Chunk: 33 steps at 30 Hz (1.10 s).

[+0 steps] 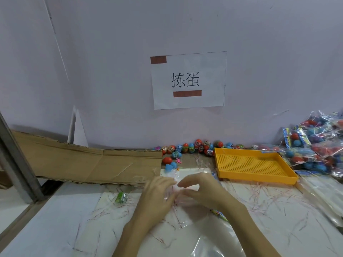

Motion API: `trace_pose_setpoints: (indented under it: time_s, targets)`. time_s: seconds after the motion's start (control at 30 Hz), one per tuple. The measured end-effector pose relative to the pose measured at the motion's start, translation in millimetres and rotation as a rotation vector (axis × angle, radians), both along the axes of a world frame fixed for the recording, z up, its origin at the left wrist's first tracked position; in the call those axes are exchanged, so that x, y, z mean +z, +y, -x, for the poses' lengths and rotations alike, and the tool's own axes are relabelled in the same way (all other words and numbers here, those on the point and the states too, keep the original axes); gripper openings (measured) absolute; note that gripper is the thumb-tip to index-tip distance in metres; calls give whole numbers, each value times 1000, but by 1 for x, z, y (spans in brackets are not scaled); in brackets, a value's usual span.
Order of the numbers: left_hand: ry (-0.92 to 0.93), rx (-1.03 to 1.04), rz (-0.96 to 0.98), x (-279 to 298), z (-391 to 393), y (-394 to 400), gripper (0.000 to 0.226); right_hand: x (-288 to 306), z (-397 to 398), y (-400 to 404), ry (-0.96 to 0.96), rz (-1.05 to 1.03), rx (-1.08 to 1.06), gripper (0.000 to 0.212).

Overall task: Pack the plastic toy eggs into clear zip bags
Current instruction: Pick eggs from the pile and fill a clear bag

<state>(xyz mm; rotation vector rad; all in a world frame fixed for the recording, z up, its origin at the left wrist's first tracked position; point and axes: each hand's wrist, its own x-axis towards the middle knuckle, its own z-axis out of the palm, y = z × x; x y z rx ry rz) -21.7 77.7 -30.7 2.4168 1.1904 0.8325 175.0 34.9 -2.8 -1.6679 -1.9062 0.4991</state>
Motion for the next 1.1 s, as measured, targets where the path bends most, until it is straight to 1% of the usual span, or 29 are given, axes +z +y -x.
trace_pose_setpoints:
  time_s: [0.03, 0.07, 0.13, 0.2, 0.27, 0.3, 0.33, 0.4, 0.47, 0.5, 0.57, 0.63, 0.67, 0.73, 0.77, 0.8, 0.83, 0.87, 0.9, 0.93, 0.97, 1.0, 1.03, 1.1]
  targets:
    - [75, -5, -41, -4, 0, 2, 28, -5, 1, 1, -74, 58, 4, 27]
    - [94, 2, -64, -5, 0, 3, 25, -9, 3, 2, -121, 77, -9, 28]
    - [51, 51, -104, -4, 2, 2, 16, -12, 10, 6, -129, 42, -23, 23]
    - [41, 86, -191, -5, 4, 4, 9, -14, 16, 9, -147, 1, -7, 16]
    - [19, 91, -258, -5, 3, 3, 6, -15, 18, 10, -159, -18, -30, 14]
    - [-25, 86, -266, -4, 2, 2, 6, -15, 18, 10, -145, -43, -63, 14]
    - [-93, 89, -270, -1, 1, 2, 12, -14, 17, 9, -111, -80, -109, 14]
    - [-280, 97, -221, 9, -1, 0, 37, -8, 14, 7, 44, -187, -212, 11]
    - [-512, 83, -69, 20, 0, -2, 61, 0, 10, 4, 336, -283, -229, 9]
    - [-604, 66, 24, 24, 1, -4, 69, 5, 7, 3, 520, -275, -194, 11]
    - [-709, 20, 184, 30, 3, -7, 76, 14, 7, -1, 892, -149, -68, 16]
    - [-754, -24, 272, 30, 3, -7, 69, 20, 9, -6, 1152, 28, 49, 24]
    - [-778, -24, 303, 30, 3, -6, 58, 22, 11, -8, 1229, 111, 90, 26]
    - [-831, -24, 366, 30, 4, -4, 30, 24, 13, -10, 1293, 216, 115, 28]
    - [-838, -28, 377, 30, 5, -3, 19, 25, 15, -10, 1277, 230, 100, 30]
    - [-820, -30, 373, 28, 6, -2, 8, 24, 17, -9, 1218, 187, 57, 29]
    - [-772, -24, 353, 27, 8, -2, 3, 23, 20, -7, 1107, 68, -21, 25]
    - [-690, -1, 314, 24, 8, -1, 10, 20, 21, -6, 940, -131, -138, 19]
    - [-593, 28, 281, 22, 9, -1, 13, 18, 22, -5, 725, -374, -258, 17]
    - [-511, 53, 261, 21, 9, -1, 15, 17, 21, -4, 520, -585, -299, 21]
    - [-454, 62, 248, 20, 8, -2, 16, 15, 20, -4, 373, -722, -250, 24]
    - [-418, 54, 226, 19, 7, -3, 17, 14, 20, -4, 277, -771, -170, 23]
    - [-398, 41, 199, 18, 7, -3, 17, 12, 21, -5, 236, -754, -93, 22]
    - [-378, 29, 172, 18, 7, -4, 13, 9, 25, -4, 202, -662, -41, 22]
